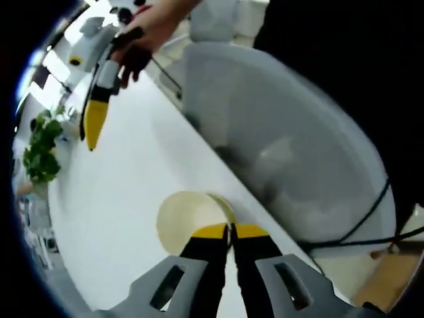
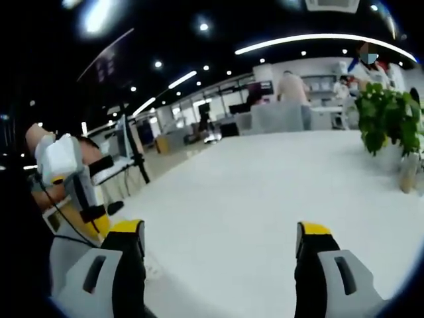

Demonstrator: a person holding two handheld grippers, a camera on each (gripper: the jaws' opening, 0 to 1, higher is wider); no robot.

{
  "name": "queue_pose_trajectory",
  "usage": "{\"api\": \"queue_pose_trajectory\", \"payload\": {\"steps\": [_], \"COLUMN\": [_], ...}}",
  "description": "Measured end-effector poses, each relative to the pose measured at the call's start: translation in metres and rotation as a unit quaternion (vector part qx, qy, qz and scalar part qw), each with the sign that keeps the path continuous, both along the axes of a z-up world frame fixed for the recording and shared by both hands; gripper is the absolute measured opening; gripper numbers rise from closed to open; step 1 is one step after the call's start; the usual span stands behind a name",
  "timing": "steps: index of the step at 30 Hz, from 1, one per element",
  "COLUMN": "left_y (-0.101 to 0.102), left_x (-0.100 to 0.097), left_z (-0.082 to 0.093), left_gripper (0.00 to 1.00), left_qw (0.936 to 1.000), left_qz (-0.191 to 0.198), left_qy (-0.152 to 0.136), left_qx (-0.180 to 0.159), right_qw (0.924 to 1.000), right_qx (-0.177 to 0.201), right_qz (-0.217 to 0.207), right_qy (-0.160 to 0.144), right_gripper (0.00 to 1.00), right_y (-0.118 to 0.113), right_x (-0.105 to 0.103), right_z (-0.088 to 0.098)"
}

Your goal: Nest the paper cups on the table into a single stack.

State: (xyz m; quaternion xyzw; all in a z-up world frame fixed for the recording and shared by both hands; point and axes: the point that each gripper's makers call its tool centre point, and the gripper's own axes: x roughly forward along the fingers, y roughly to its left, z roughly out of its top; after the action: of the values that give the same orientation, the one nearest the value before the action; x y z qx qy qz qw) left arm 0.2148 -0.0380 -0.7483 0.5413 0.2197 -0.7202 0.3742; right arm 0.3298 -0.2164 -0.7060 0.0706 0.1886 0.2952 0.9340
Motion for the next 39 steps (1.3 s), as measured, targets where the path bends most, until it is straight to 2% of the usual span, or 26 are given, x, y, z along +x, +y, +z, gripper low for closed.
{"api": "queue_pose_trajectory", "payload": {"steps": [6, 14, 22, 33, 37, 39], "left_y": [0.0, 0.0, 0.003, 0.0, 0.0, -0.001], "left_x": [-0.001, 0.0, 0.0, 0.0, 0.0, 0.0], "left_z": [0.001, 0.004, 0.002, 0.007, 0.009, 0.011], "left_gripper": [0.02, 0.08, 0.12, 0.18, 0.22, 0.24], "left_qw": [0.9999, 0.9995, 0.999, 0.9981, 0.9971, 0.9953], "left_qz": [0.007, 0.022, 0.036, 0.04, 0.049, 0.066], "left_qy": [0.008, 0.018, 0.025, 0.031, 0.037, 0.047], "left_qx": [-0.004, -0.016, -0.012, -0.037, -0.045, -0.053], "right_qw": [1.0, 1.0, 1.0, 1.0, 1.0, 1.0], "right_qx": [0.003, 0.005, 0.003, 0.002, 0.001, 0.002], "right_qz": [-0.001, 0.002, 0.004, 0.001, 0.003, 0.002], "right_qy": [-0.001, -0.002, 0.001, 0.003, 0.004, 0.006], "right_gripper": [0.92, 0.92, 0.92, 0.92, 0.92, 0.92], "right_y": [0.0, 0.002, 0.003, 0.002, 0.004, 0.004], "right_x": [0.001, 0.002, 0.002, 0.001, 0.001, 0.002], "right_z": [0.001, 0.004, 0.002, 0.001, 0.001, 0.001]}}
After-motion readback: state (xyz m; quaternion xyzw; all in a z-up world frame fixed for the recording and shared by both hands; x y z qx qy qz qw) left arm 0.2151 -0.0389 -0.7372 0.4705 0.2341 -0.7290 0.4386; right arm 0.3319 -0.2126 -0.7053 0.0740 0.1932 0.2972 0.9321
